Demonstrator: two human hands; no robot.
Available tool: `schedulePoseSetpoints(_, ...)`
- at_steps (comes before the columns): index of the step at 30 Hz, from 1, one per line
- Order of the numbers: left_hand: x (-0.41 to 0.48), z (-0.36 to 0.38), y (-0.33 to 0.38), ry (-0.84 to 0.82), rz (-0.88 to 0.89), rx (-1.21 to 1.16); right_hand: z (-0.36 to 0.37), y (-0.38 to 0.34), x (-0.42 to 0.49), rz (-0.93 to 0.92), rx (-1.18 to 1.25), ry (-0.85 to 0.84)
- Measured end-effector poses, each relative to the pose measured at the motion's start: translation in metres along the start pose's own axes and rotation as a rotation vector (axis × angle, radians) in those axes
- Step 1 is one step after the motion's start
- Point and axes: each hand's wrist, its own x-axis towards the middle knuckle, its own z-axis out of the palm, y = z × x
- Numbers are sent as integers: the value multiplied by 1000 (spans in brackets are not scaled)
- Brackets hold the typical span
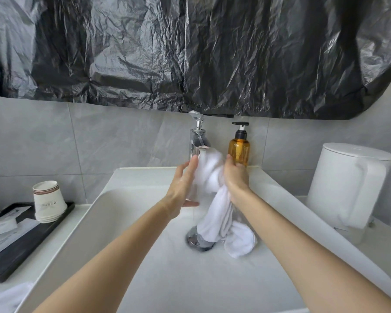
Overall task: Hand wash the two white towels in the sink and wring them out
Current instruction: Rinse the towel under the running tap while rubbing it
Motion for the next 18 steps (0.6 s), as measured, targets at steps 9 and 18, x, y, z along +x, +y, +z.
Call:
schedulePoseSetpoints(9,7,16,-4,109,191,-148,12,-1,-37,-253,-126,-153)
schedulePoseSetpoints(18,14,13,-5,344,147,18,12,4,-49,-430,-481,-156)
